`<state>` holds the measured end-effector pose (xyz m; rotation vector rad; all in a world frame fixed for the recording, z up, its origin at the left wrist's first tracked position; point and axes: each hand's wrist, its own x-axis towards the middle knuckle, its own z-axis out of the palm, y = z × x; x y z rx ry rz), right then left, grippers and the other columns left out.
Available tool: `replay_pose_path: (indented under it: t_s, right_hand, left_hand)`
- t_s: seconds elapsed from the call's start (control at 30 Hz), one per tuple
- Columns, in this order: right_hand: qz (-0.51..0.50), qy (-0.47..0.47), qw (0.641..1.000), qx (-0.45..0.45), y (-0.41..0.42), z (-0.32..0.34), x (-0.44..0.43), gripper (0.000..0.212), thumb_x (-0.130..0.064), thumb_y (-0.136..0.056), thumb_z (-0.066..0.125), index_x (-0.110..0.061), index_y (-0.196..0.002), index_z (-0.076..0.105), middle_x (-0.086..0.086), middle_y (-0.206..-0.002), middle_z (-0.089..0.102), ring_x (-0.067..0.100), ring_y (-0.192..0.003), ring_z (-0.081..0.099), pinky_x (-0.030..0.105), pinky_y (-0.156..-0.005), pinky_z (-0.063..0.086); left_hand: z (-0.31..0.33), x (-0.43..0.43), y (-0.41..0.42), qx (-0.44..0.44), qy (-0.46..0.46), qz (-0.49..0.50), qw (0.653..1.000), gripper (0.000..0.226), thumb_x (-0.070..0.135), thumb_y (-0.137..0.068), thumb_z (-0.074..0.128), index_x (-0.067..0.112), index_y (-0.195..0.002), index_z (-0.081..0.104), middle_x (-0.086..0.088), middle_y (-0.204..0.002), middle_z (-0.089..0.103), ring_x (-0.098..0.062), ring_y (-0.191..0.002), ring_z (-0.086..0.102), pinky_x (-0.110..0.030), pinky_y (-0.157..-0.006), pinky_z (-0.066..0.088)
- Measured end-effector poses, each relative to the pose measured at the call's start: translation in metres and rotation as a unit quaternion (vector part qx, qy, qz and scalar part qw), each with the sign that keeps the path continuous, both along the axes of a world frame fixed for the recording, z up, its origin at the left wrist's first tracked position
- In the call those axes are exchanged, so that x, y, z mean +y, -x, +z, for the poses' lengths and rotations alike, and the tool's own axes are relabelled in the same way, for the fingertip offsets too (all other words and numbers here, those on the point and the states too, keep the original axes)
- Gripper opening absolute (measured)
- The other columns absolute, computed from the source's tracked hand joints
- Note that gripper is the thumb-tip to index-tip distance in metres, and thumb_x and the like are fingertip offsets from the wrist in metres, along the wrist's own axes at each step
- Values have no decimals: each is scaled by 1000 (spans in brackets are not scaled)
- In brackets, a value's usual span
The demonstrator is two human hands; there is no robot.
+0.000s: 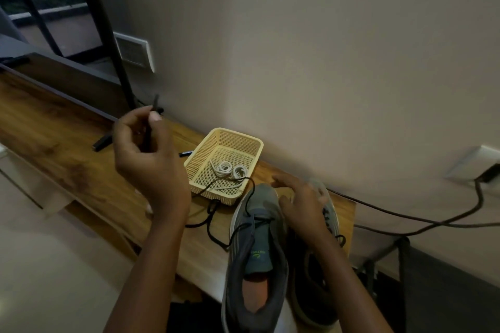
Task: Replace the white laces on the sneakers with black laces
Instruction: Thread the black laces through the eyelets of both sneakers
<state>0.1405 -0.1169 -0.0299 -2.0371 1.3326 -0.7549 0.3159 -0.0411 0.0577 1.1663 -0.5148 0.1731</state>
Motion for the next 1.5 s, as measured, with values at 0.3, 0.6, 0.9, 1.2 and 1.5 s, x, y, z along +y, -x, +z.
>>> replay_pose_path:
  t_s: [0.3,0.6,0.9,1.2,1.5]
  right_hand:
    - [8,-74,930,359,10,15,16,36,-60,-82,56,-26,-81,69,-6,-81,58,20,-111,47,53,-108,16]
    - [48,-88,939,329,12,-1,20,33,-12,-85,46,-21,-58,29,-1,-62,32,24,-81,43,41,-84,22]
    - [47,-107,950,291,13,0,18,35,-2,-78,44,-19,-55,24,1,-57,25,21,-66,35,42,-78,17]
    - [39,-121,955,267,14,-5,15,30,-5,-80,46,-18,-55,35,1,-61,41,24,-78,45,41,-81,18]
    - [38,-117,959,254,15,-10,12,28,-8,-80,46,-17,-54,43,1,-64,48,22,-75,48,39,-78,17]
  left_hand:
    - [-61,-19,51,-153,-591,-359,706,8,30,-88,63,26,-87,69,0,-109,62,-23,-110,53,-37,-92,44]
    - [-96,-21,71,-274,-709,-244,602,28,33,-97,47,21,-116,63,3,-155,19,-32,-143,-3,-53,-113,6]
    - [-99,-21,69,-201,-696,-292,625,22,35,-95,51,20,-101,65,8,-155,18,-29,-143,-1,-51,-112,5]
    - [-97,-20,68,-214,-696,-298,617,17,35,-93,54,22,-97,65,7,-155,20,-29,-143,2,-52,-113,3]
    - [-80,-12,79,-172,-705,-274,631,37,31,-98,48,17,-132,47,-3,-155,14,-29,-144,-5,-46,-117,3]
